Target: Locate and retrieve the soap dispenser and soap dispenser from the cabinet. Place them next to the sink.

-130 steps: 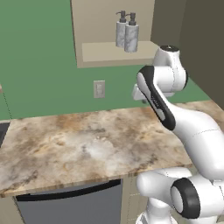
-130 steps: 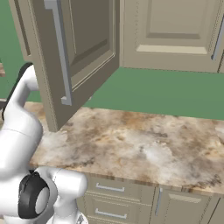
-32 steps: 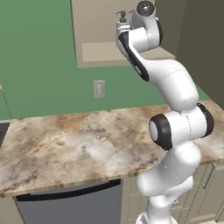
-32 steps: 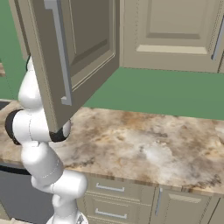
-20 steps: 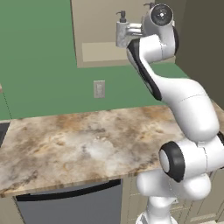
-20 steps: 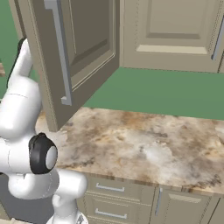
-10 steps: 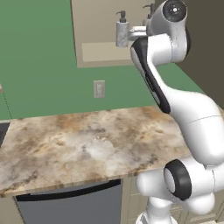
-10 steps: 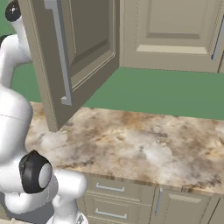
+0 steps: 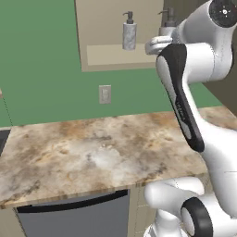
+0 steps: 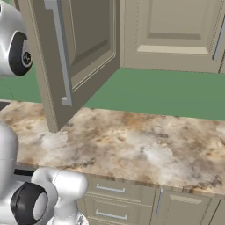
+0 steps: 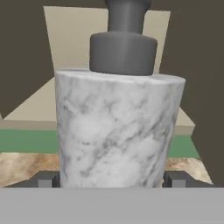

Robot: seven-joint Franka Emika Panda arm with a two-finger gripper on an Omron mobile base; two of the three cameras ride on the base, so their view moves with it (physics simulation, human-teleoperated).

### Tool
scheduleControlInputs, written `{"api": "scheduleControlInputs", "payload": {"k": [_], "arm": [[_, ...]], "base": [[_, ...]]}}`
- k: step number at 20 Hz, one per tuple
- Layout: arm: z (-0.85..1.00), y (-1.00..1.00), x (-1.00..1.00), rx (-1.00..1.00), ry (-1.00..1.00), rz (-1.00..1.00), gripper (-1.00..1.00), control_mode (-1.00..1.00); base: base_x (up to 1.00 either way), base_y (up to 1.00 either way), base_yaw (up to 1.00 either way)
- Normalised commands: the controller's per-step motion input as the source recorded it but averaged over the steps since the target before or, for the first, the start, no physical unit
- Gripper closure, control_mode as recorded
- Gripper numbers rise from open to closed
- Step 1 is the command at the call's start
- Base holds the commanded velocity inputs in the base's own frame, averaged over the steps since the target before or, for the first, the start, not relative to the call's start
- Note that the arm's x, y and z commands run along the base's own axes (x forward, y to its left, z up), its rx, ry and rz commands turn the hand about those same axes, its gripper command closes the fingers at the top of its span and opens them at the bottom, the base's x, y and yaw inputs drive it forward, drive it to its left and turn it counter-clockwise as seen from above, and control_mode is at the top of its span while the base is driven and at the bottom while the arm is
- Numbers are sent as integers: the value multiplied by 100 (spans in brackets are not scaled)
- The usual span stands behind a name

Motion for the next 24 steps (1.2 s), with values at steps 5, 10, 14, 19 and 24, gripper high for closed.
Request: {"api": "scheduleControlInputs", "payload": {"k": [5,10,14,19,24], "arm": [[-25,40,-100,3,-1,13,100,-100],[-26,69,-83,-1,-4,17,100,-100],[-33,70,-75,0,-7,19,100,-100],[-45,85,-57,2,-6,17,100,-100],[-54,83,-47,5,-11,23,100,-100]], "base": [[0,0,0],[0,0,0],[0,0,0],[0,0,0],[0,0,0]]}}
